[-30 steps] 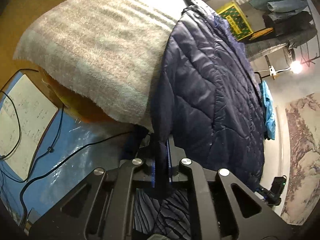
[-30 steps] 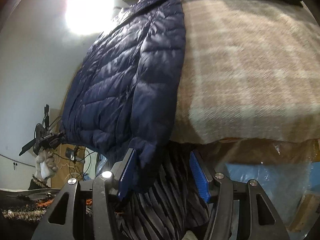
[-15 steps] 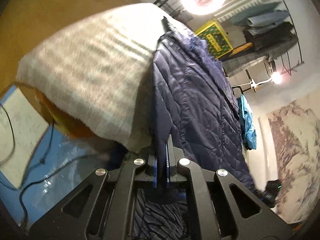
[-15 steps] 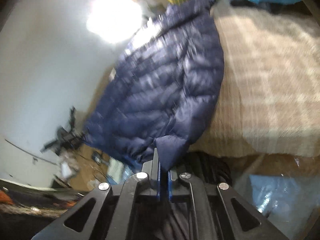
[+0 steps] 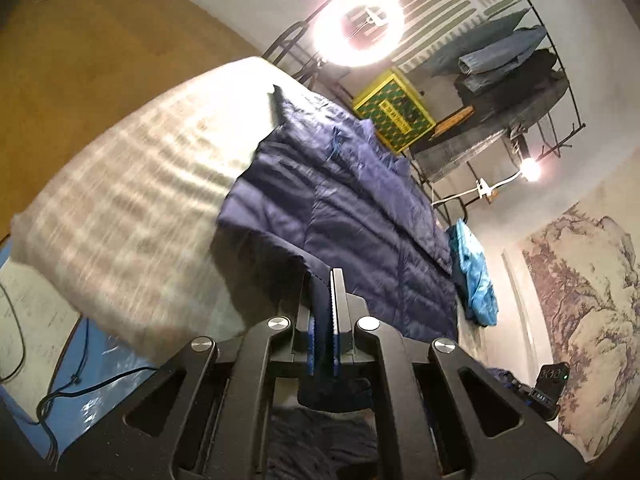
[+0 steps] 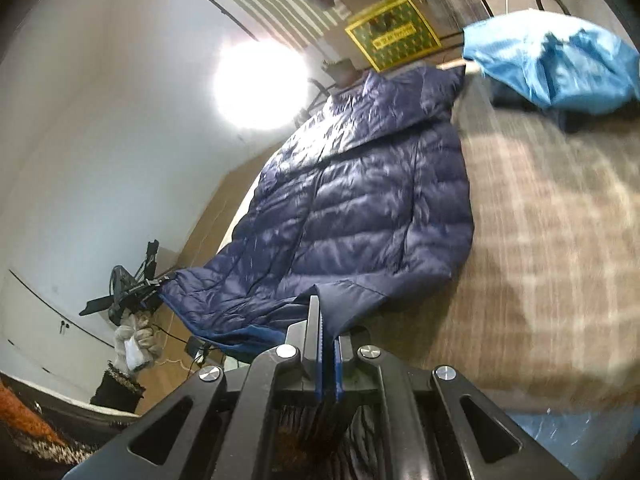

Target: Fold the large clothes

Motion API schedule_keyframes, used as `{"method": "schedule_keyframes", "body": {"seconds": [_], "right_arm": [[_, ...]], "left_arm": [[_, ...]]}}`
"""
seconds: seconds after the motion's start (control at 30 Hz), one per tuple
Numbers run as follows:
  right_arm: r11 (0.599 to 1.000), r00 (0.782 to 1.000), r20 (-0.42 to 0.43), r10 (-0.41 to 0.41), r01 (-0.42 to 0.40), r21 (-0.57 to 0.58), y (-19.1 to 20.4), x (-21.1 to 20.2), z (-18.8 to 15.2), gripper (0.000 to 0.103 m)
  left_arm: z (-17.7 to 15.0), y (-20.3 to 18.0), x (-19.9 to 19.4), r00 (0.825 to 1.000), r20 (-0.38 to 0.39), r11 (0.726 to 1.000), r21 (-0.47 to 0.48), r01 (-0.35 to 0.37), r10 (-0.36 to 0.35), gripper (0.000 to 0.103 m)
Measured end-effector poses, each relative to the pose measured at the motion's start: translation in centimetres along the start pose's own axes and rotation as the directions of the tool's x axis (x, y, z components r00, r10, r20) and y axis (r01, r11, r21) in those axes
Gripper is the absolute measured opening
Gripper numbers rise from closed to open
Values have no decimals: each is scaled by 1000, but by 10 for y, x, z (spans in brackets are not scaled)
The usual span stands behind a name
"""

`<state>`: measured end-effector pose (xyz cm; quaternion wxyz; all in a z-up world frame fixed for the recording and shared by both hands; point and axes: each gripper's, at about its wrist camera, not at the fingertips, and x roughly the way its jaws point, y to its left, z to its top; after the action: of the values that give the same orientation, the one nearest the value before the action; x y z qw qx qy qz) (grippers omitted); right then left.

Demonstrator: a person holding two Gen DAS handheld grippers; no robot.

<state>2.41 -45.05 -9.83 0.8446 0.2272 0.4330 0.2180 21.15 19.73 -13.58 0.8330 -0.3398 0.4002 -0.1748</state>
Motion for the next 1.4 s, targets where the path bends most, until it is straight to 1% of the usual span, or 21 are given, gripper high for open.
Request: {"method": "schedule_keyframes", "body": {"seconds": [0.13, 0.27, 0.4, 0.53, 0.73, 0.93, 1.1, 1.23, 1.33, 1.4], "right_arm": [[1000, 1000, 14, -13, 12, 26, -5, 4, 11, 1], [999, 999, 39, -31, 30, 38, -8, 8, 35, 1], [994, 993, 61, -100, 98, 38, -7, 14, 65, 1], [987, 984, 70, -163, 163, 4, -6, 28, 99, 0], [975, 973, 89, -214, 218, -37, -9, 47, 145, 0], [964, 963, 86, -256, 260, -47, -22, 81, 193, 0], [948, 949, 47, -312, 314, -49, -42, 122, 224, 0], [934, 935, 7, -354, 354, -37, -63, 156, 243, 0], [924, 924, -24, -383, 382, -36, -74, 174, 248, 0], [918, 917, -39, -396, 395, -35, -80, 183, 250, 0]], "left_arm": [[15, -6, 15, 1000, 16, 1000, -11, 3, -3, 3], [33, -19, 31, 999, 35, 1000, 16, -8, 8, 3], [56, -34, 49, 999, 48, 999, 40, -20, 18, 3], [84, -50, 71, 998, 54, 998, 59, -34, 31, 3], [119, -65, 113, 995, 51, 993, 83, -84, 80, 3], [146, -59, 160, 989, 37, 988, 63, -142, 140, 3], [160, -47, 203, 977, 9, 975, 61, -213, 213, 3], [170, -36, 232, 967, -6, 966, 50, -253, 253, 3], [173, -27, 249, 962, -32, 962, 37, -269, 270, 3], [174, -22, 258, 962, -45, 963, 27, -269, 270, 3]]}}
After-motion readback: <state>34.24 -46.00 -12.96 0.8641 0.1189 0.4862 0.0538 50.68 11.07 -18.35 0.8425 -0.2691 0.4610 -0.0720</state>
